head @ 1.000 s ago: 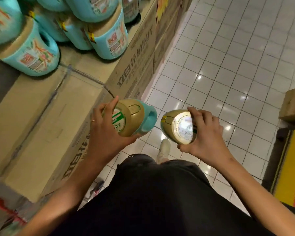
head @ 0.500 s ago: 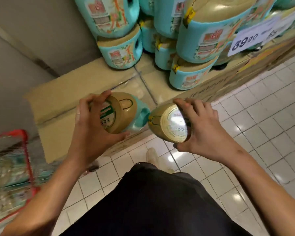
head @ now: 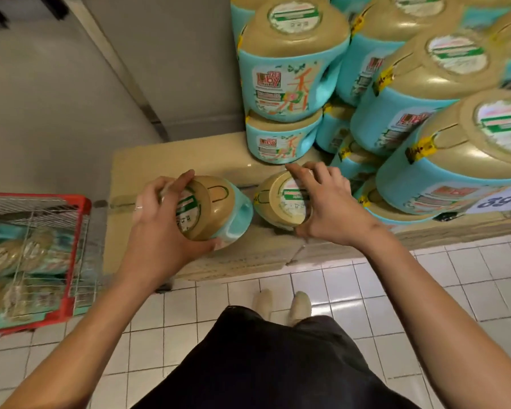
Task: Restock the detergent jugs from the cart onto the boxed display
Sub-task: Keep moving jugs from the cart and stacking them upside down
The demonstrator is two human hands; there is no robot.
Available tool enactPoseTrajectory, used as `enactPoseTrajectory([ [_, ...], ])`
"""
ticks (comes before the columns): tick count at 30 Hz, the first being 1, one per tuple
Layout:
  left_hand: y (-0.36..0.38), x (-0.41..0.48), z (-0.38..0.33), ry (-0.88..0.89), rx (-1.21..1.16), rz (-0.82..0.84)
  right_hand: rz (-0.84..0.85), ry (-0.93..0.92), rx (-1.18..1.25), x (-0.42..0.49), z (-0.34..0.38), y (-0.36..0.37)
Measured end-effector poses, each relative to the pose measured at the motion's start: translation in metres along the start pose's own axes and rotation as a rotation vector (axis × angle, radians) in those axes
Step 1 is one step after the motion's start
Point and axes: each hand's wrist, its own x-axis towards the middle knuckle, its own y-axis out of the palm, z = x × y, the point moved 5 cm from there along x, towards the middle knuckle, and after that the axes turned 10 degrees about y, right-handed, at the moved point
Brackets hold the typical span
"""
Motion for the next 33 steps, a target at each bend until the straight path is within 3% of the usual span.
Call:
enactPoseTrajectory([
  [12,0.022,0.001,-0.03,-0.178,-0.049,-0.06,-0.072,-0.112,0.027,0.056,-0.011,-0.005],
  [26,0.0,0.03,-0.068,-0.152,-0.018,-0.085,-0.143,-0.222,0.058,0.066,-0.019,-0.004],
  [33,-0.023,0.049,-0.089,-0.063,-0.038,-0.113,-0.367,-0.152,0.312,0.033,-0.033,-0.01],
])
